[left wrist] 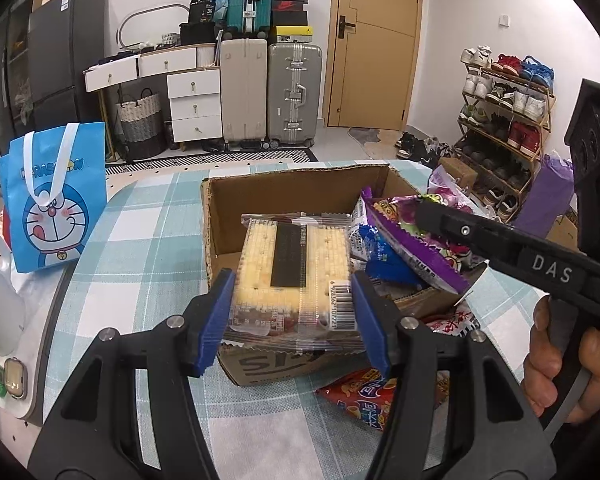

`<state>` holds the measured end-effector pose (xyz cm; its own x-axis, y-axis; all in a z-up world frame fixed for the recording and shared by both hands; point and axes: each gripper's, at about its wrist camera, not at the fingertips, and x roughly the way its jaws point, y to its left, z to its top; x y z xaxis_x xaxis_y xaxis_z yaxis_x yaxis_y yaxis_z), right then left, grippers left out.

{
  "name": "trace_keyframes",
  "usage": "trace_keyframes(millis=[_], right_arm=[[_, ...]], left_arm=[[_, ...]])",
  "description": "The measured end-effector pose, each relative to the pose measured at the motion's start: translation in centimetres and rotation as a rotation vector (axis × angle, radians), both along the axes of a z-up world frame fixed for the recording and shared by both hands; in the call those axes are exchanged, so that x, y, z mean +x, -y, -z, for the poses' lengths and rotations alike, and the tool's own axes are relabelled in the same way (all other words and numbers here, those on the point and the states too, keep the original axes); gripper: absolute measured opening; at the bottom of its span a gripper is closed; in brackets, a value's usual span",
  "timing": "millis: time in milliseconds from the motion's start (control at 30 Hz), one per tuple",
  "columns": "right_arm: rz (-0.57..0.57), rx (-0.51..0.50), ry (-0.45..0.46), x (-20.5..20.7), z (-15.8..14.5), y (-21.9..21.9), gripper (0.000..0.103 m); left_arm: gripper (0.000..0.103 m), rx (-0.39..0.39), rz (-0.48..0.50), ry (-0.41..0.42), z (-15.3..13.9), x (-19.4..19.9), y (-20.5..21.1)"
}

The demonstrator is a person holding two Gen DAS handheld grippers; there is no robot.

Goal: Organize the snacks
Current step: 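Carry both packs into the cardboard box and open both grippers, then withdraw both grippers from the box toward the two remaining bags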

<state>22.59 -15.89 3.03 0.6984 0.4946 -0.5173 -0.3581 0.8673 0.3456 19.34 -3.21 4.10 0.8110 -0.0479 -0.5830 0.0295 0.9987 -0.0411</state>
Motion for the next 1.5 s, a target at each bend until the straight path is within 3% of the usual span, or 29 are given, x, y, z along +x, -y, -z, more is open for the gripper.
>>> trace_keyframes(millis=[300,400,567,733,767,900,1000,1233,1500], right_arm=[[0.025,-0.030,0.002,1.1,0.7,-0.7,0.048],[0.009,-0.060,0.010,0.8,0.5,-1.2,0.054],[-0.040,-0.047,0.016,0.1,0.1,-1.3,0.079],[-0.040,-0.057,0.049,-1.4,-0.5,-0.6,0.096],[-0.033,-0.062,0.054,-1.6,-0.6,-0.4,0.099],[-0.013,-0.061,0.047,-2.4,-0.8,1.0,0.102],[0.011,-0.050,0.036,-3.1,-0.8,2.3,0.102],[0.047,-0.034,0.020,-5.1,-0.4,4.8,0.102],[0.043,-0.079,-0.025,-7.0,1.3,5.7,0.102]], left_arm=[[0.054,-0.006,-0.011,-0.009,0.5,1.5,-0.2],[0.055,0.003,-0.010,-0.009,0.5,1.7,-0.2],[0.058,-0.011,-0.009,-0.019,0.4,1.9,-0.7],[0.082,-0.023,0.012,-0.006,0.1,0.8,-0.9],[0.083,-0.014,0.009,0.002,-0.1,0.3,-0.9],[0.087,0.006,0.014,0.012,-0.6,-1.3,-0.9],[0.102,-0.012,0.010,0.008,-0.7,-2.4,-1.4],[0.102,-0.079,0.013,-0.017,0.0,-5.2,-2.2],[0.102,-0.066,0.008,-0.038,1.2,-7.8,-2.0]])
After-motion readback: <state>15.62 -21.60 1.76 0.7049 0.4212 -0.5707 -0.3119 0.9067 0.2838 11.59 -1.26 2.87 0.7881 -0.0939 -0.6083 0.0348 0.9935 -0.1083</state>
